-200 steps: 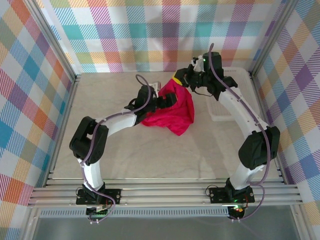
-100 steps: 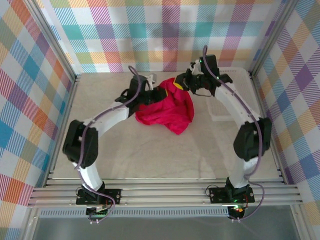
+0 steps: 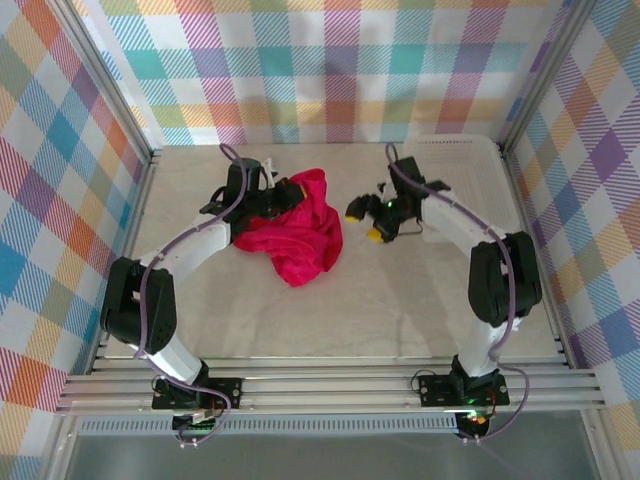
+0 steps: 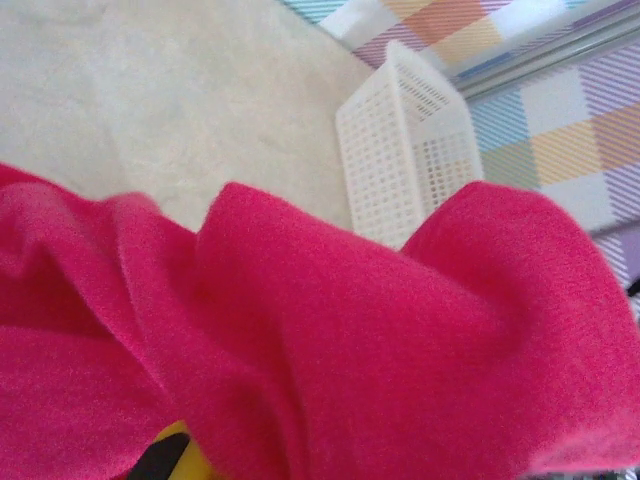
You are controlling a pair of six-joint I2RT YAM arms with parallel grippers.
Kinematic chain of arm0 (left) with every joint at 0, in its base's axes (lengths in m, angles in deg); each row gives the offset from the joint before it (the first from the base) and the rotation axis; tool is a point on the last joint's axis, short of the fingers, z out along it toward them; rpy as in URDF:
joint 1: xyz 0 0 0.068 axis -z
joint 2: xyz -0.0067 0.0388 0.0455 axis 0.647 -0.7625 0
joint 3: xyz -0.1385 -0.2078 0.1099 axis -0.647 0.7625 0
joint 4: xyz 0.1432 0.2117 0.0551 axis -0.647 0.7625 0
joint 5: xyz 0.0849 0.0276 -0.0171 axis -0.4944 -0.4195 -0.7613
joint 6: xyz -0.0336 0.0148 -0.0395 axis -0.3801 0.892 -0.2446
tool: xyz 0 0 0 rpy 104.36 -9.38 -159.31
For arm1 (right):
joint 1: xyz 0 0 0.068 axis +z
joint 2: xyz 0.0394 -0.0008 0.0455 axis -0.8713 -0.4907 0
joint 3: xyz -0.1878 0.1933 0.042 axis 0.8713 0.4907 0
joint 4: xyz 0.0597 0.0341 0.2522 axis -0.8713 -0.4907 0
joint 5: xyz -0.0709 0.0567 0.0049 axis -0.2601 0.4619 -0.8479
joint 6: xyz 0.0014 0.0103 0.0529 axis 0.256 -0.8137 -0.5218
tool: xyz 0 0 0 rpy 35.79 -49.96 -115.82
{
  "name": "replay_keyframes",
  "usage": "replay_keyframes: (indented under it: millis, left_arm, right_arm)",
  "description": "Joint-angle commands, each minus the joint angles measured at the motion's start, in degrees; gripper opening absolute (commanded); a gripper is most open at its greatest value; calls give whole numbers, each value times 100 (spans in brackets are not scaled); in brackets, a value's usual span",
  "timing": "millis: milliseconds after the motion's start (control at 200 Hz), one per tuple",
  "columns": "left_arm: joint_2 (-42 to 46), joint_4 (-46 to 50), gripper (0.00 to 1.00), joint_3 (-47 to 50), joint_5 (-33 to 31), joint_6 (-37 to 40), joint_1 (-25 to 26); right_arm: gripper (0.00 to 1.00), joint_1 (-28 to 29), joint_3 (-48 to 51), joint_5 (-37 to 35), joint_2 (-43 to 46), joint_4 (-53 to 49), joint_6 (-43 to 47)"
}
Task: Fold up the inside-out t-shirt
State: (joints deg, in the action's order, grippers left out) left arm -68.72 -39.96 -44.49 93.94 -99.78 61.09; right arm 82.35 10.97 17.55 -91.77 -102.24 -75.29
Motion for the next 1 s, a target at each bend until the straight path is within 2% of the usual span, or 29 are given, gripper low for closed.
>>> replay_keyframes:
  millis: [0, 185, 375, 495, 535, 580, 640, 670, 765, 890, 995]
  left_arm:
    - [138, -126, 0, -167, 80, -83, -56]
    - [199, -64, 0, -167, 35, -103, -65]
    - [288, 59, 0, -296, -159, -227, -106]
    - [238, 240, 0, -637, -326, -355, -203]
    - [197, 270, 0, -774, -382, -424, -235]
    - [130, 293, 0, -955, -436, -518, -270]
    - [12, 339, 0, -1263, -498, -642, -318]
    - [-48, 391, 0, -1422, -514, -691, -349]
    - [-261, 657, 0, -2082, -573, -792, -518]
    - [-519, 1042, 0, -3032, -603, -1120, -976]
    - [-675, 1229, 0, -3624, -598, -1516, -1337]
  right_arm:
    - [74, 367, 694, 203, 412, 1211, -723]
    - [74, 687, 842, 191, 313, 2190, -1637]
    - [75, 989, 402, 231, -591, 2799, -2186]
    - [70, 1298, 247, 233, -1031, 3148, -2397]
    - [63, 1418, 162, 77, -1142, 3039, -2265]
    - [48, 1508, 90, -65, -1289, 2906, -2118]
    - [14, 1538, 142, -90, -1447, 2935, -2072]
    - [0, 1535, 224, -130, -1456, 2951, -2049]
    - [0, 1534, 469, -566, -1142, 2581, -1579]
    - [0, 1553, 660, -1857, -387, 1383, -258]
    - [0, 1553, 1200, -2723, 89, 947, 410]
